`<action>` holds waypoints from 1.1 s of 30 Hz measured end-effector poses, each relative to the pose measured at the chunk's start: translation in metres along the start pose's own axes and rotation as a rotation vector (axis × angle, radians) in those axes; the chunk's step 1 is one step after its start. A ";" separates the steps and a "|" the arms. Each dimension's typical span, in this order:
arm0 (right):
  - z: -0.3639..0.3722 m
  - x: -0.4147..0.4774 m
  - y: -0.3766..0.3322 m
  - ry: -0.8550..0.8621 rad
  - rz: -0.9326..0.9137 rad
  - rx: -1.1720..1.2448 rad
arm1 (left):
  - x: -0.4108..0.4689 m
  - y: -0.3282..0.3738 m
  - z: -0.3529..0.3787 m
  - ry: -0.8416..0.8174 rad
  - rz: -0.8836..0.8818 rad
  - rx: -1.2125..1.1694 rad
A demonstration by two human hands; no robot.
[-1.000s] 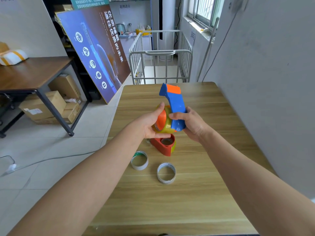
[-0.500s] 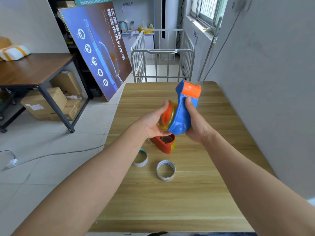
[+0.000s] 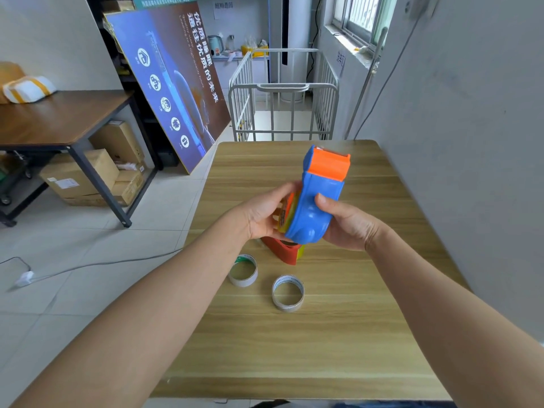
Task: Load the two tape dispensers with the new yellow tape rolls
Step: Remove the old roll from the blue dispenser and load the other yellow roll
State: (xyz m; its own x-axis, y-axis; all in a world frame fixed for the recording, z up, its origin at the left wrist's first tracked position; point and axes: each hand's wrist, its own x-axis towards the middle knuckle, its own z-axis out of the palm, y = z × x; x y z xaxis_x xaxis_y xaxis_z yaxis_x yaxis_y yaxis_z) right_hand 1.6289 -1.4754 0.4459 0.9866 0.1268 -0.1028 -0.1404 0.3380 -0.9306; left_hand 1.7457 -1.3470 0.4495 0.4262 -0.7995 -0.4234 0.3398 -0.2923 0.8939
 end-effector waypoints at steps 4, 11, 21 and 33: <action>0.000 -0.001 -0.004 -0.043 -0.004 -0.017 | -0.001 0.008 0.003 -0.036 -0.104 -0.016; -0.002 0.008 -0.004 0.133 -0.177 0.214 | 0.000 0.012 0.009 -0.078 0.209 -0.091; -0.009 0.003 0.008 -0.023 -0.100 0.036 | -0.006 0.014 -0.001 -0.155 0.191 0.041; -0.010 0.013 0.019 0.305 0.069 -0.753 | -0.008 0.012 -0.021 0.164 0.285 0.266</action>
State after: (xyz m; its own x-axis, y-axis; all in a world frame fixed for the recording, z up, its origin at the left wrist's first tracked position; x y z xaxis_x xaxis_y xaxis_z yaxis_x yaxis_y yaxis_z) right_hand 1.6401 -1.4767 0.4235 0.9723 -0.1714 -0.1588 -0.2152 -0.3924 -0.8943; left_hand 1.7640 -1.3337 0.4608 0.6069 -0.7801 -0.1523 -0.0302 -0.2141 0.9763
